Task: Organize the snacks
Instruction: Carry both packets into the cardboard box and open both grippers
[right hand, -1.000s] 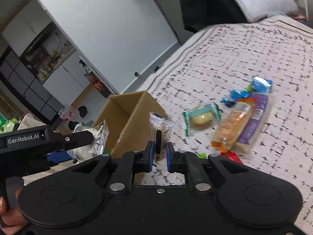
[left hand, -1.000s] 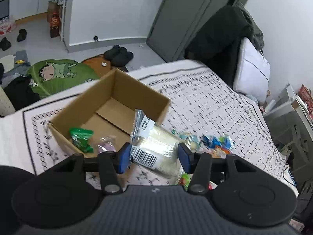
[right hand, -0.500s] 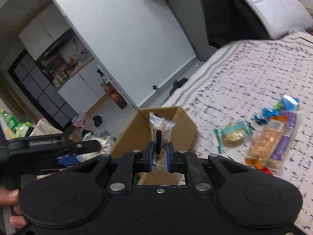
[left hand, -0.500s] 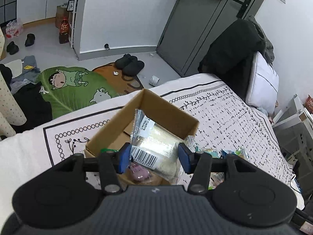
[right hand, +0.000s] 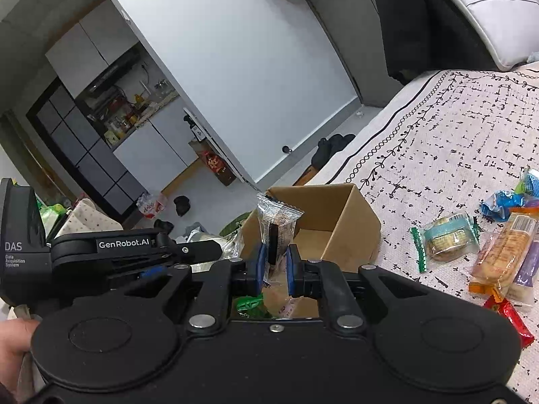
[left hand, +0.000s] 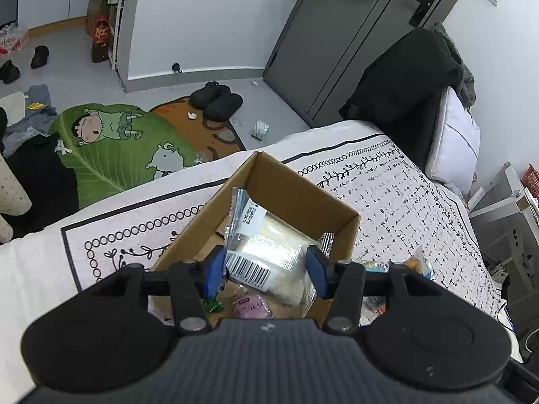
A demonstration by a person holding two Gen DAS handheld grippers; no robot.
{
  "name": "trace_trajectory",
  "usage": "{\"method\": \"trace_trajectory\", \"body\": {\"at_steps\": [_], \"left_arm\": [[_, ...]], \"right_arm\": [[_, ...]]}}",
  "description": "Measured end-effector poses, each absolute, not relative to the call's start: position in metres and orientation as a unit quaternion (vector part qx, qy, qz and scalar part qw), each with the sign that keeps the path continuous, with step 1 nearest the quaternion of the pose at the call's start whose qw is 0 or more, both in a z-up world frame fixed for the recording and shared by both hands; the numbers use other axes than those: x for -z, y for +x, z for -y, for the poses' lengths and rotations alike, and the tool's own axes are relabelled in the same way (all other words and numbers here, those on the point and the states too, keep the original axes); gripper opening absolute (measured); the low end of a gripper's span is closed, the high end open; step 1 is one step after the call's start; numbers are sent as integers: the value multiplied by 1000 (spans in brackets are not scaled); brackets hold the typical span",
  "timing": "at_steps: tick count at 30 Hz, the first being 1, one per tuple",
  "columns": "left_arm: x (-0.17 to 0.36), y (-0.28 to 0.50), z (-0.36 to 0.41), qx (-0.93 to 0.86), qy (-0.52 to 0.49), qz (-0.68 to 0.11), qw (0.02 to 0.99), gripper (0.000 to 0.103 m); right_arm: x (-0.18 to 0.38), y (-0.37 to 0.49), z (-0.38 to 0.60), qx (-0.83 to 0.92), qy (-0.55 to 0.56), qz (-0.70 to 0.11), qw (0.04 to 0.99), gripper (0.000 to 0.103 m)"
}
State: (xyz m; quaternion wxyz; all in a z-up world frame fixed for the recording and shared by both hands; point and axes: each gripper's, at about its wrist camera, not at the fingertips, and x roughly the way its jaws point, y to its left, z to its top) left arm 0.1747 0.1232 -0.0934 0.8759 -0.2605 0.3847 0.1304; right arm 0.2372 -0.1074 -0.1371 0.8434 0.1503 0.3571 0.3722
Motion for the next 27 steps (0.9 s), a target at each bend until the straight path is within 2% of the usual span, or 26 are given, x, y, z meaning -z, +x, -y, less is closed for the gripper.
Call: {"method": "trace_trajectory", "body": {"at_steps": [9, 13, 16, 24, 27], "left_arm": [[99, 191, -132, -130, -264, -393, 871, 54], [98, 189, -136, -127, -273, -387, 872, 64], [95, 189, -137, -132, -270, -387, 872, 67], [92, 185, -131, -141, -266, -406, 863, 77], [91, 181, -127, -147, -264, -417, 857, 77]], "right_arm": [[148, 249, 87, -369, 167, -376, 833, 13], [154, 251, 81, -361, 171, -392, 829, 23], [154, 251, 85, -357, 174, -394, 829, 38], [141, 247, 100, -335, 180, -394, 837, 44], [134, 243, 104, -331, 171, -389, 842, 50]]}}
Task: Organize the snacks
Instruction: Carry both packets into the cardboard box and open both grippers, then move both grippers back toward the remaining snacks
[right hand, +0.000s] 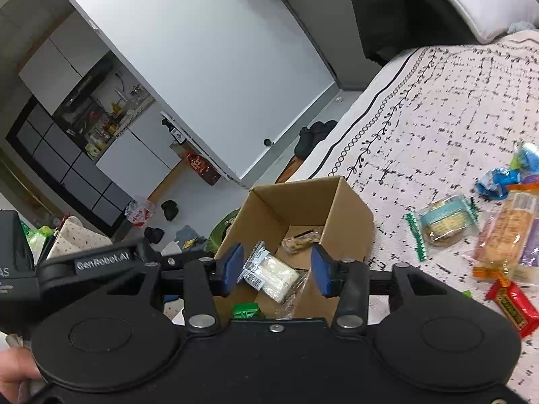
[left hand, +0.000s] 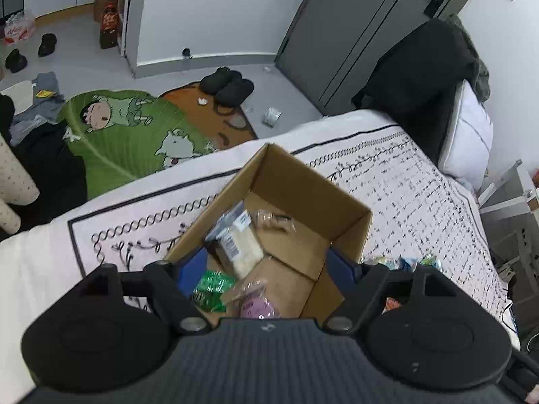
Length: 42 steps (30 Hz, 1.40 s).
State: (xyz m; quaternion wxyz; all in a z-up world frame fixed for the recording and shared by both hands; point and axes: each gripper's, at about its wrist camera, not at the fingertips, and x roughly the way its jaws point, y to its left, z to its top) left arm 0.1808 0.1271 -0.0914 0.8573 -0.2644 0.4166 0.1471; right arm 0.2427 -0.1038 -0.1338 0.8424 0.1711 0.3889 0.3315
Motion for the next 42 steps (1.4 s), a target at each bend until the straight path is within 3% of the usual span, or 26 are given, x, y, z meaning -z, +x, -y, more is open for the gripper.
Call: {"method": "trace_trajectory", "body": {"at_steps": [6, 15, 19, 35, 42], "left_arm": [[85, 169, -115, -151, -248, -419, 860, 83], [72, 157, -88, -150, -226, -408, 872, 97], [66, 153, -79, -147, -226, -403, 875, 103], [53, 141, -42, -139, -230, -396, 878, 103], [51, 137, -22, -138, -228, -396, 879, 103]], "right_arm": [[122, 234, 113, -330, 147, -389, 847, 56], [104, 226, 142, -287, 115, -388, 868, 82], [102, 226, 157, -274, 118, -399, 867, 84], [91, 219, 208, -272, 147, -396, 865, 97], [93, 220, 235, -263, 168, -398, 863, 97]]}}
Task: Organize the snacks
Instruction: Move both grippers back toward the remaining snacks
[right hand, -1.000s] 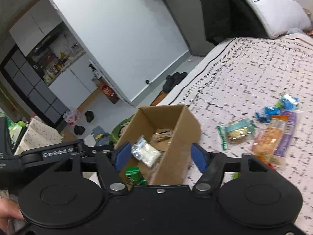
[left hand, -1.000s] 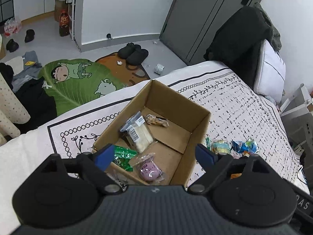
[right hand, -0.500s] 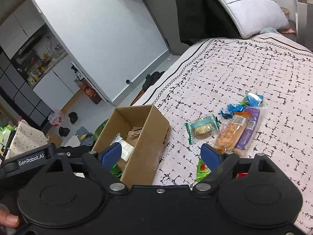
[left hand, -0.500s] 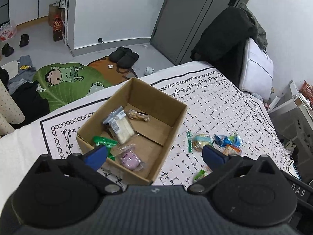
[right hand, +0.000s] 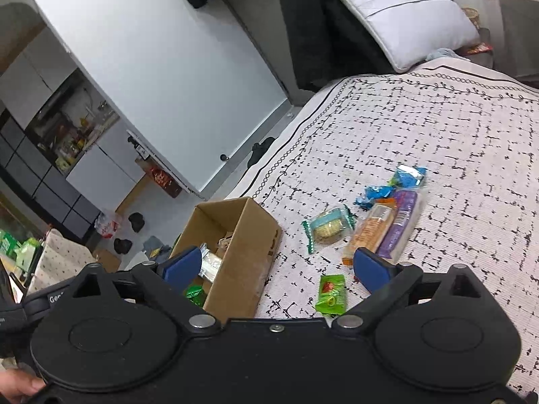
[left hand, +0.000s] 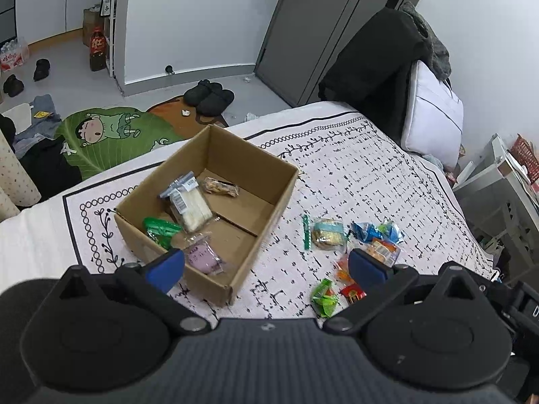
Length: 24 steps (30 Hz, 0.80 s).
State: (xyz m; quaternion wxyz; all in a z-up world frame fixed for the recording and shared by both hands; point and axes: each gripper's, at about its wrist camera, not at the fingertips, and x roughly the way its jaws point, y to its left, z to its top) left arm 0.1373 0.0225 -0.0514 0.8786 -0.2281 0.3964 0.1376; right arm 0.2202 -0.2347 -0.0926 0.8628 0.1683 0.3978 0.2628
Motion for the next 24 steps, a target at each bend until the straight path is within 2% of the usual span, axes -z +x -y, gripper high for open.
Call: {"method": "trace_trajectory", "body": {"at_steps": [11, 18, 24], "left_arm": [[51, 133, 3, -146, -224, -395, 879, 103], [56, 132, 17, -155, -240, -388, 876, 103], [69, 139, 31, -147, -241, -397, 873, 102]], "right_arm": [[98, 216, 259, -267, 191, -397, 857, 103], [105, 218, 279, -246, 216, -401, 856, 103], [131, 235, 289, -212, 248, -426, 844, 103]]}}
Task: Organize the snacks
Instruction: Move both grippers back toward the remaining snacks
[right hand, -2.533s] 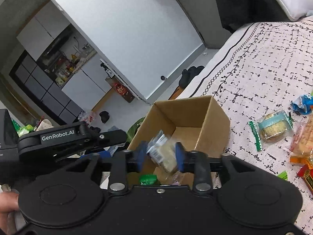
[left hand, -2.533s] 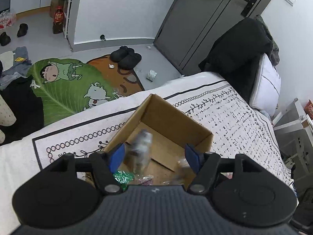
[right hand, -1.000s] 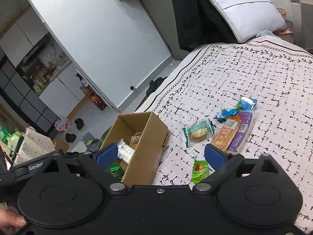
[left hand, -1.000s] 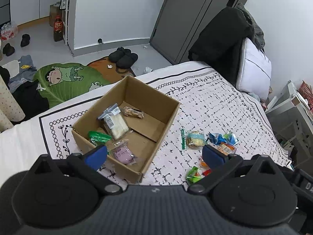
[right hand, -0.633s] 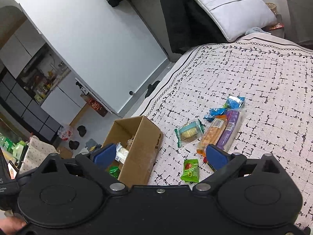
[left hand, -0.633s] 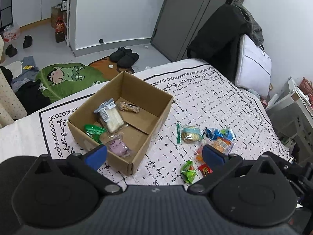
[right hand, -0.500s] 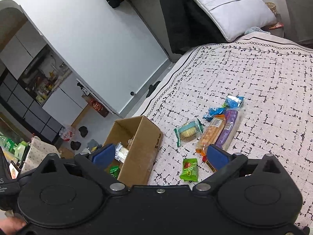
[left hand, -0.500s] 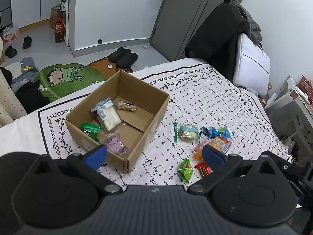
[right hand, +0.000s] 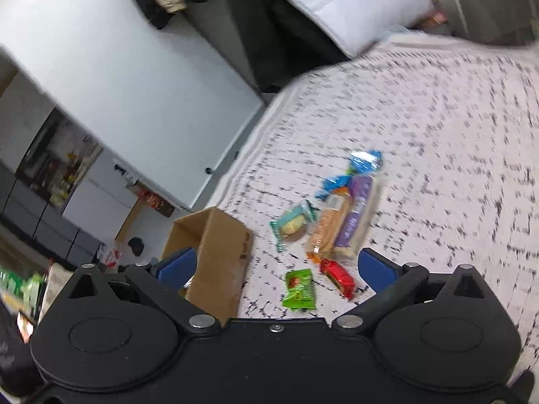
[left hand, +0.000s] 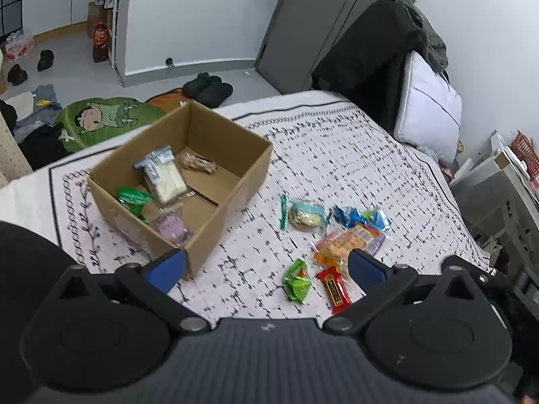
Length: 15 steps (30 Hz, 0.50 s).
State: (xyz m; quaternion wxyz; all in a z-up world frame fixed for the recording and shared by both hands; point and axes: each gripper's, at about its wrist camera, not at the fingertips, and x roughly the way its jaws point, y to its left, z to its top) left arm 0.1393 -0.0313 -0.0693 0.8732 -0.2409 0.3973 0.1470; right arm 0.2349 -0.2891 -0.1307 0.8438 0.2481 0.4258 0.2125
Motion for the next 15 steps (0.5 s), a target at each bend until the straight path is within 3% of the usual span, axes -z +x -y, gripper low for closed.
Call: {"method": "trace_trajectory", "body": {"at_steps": [9, 11, 15], "left_arm": [[91, 152, 42, -133, -256, -402, 869, 98], [98, 156, 44, -130, -258, -405, 868, 91], [116, 166, 45, -127, -277, -420, 855, 77]], "right_arm": [[160, 249, 289, -198, 267, -457, 825, 101], [165, 251, 287, -196, 270, -464, 821, 97], [175, 253, 284, -192, 271, -476, 814, 80]]}}
